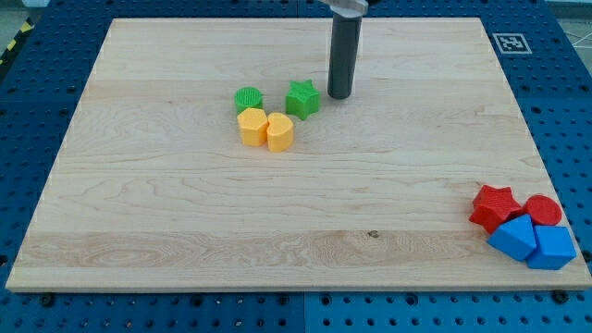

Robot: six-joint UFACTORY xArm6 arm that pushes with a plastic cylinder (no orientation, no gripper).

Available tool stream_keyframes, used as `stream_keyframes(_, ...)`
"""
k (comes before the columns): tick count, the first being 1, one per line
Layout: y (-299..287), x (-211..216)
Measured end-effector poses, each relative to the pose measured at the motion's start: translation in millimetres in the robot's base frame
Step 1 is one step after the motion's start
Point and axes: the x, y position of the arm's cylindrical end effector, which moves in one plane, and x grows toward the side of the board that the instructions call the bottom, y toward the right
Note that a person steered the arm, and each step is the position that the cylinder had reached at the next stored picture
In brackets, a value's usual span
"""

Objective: Push the green star to the center of the board

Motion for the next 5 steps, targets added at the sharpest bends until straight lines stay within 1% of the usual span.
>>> stream_keyframes(4, -39.9, 7.3)
stream_keyframes(5, -48.9, 14.8)
